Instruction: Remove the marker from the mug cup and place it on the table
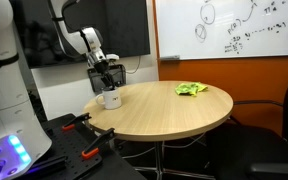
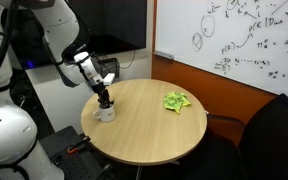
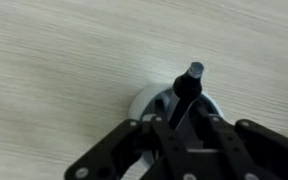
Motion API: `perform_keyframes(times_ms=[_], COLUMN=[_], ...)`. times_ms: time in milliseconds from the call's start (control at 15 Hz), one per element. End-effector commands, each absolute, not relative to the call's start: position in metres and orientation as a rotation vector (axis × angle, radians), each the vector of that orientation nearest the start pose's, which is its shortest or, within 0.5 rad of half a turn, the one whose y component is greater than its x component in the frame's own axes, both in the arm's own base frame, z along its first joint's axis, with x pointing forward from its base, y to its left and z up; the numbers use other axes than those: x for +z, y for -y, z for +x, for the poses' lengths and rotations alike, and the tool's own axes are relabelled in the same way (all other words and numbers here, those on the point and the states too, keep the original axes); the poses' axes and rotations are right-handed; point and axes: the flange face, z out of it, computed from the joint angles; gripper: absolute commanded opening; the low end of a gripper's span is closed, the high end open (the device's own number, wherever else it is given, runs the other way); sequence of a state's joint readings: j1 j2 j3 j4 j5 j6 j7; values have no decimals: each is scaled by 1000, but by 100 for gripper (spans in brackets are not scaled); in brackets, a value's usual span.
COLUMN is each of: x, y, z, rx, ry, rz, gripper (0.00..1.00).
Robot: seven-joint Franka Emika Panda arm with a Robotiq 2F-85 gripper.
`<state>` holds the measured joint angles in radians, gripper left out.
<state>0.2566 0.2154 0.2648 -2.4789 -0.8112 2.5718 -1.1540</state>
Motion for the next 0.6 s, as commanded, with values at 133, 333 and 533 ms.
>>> perform_keyframes(times_ms=[133, 333, 533], x=[198, 208, 226], y=[-246, -255, -264], z=[389, 375, 362], rx=[-240, -304, -349], ry=[-2637, -2636, -2602], rz=[956, 878, 862], gripper=[6, 6, 6])
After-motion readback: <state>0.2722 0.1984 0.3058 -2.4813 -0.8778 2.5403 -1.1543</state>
